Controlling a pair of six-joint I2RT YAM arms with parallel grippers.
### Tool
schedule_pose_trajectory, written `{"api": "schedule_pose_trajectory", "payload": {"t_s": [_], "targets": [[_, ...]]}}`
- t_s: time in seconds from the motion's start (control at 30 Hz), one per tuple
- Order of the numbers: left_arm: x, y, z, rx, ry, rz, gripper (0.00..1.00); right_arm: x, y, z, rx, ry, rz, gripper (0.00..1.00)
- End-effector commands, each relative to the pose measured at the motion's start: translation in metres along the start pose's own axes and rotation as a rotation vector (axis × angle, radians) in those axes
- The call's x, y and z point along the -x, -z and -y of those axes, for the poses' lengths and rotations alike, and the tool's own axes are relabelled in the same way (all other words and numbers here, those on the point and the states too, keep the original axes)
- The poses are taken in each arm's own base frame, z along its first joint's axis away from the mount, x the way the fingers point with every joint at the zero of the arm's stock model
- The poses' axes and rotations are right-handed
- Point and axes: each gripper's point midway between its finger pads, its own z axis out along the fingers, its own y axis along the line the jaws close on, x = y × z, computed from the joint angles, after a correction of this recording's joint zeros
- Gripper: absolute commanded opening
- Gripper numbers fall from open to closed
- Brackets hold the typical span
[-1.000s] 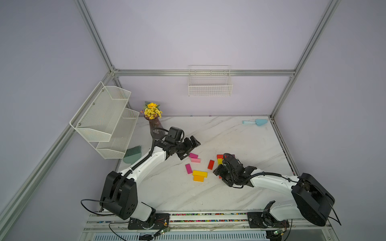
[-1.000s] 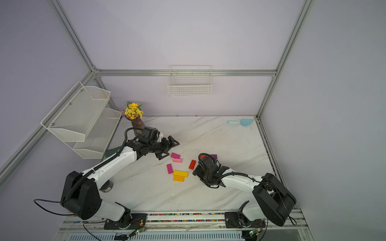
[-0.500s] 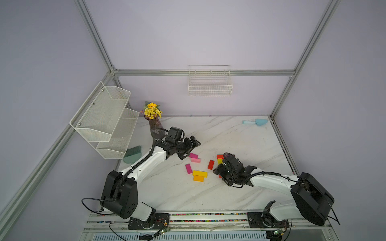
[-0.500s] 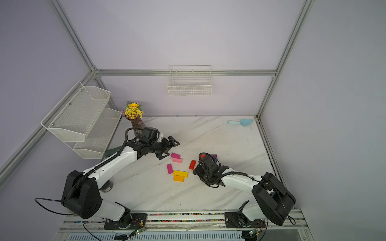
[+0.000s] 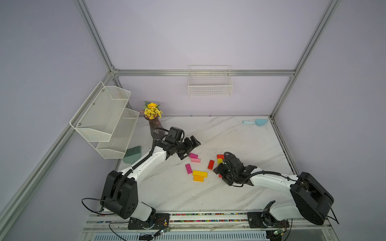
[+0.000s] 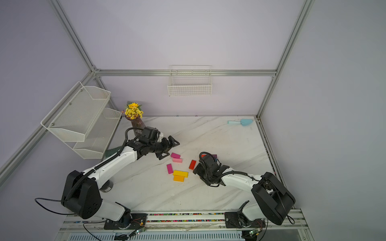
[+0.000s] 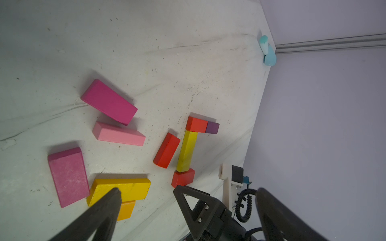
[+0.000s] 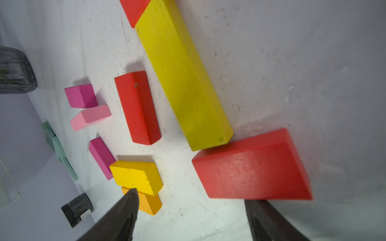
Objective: Assemble the letter c with building blocks
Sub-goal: Assemble the building block at the center of the board.
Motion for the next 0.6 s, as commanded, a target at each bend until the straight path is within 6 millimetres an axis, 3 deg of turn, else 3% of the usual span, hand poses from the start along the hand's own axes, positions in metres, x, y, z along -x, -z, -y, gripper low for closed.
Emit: {"api": "schedule_pose_trajectory", "payload": {"t_s": [0.0, 0.2, 0.37, 0.57], "targets": [[0.002, 0.001, 0.011, -0.039, -0.012, 0.001, 1.00, 0.003, -0.003, 0.003, -0.011, -0.010, 0.006, 0.82], [0.002, 0.000, 0.011, -0.038, -0.011, 0.000, 1.00, 0.000, -0.001, -0.008, 0.030, -0.006, -0.021, 0.82], [0.000, -0.002, 0.013, -0.041, -0.010, -0.007, 1.00, -0.001, 0.018, -0.030, 0.111, -0.004, -0.041, 0.82], [-0.014, -0.013, 0.019, -0.034, -0.016, -0.016, 1.00, 0.014, 0.041, -0.020, 0.114, -0.033, -0.031, 0.82]]}}
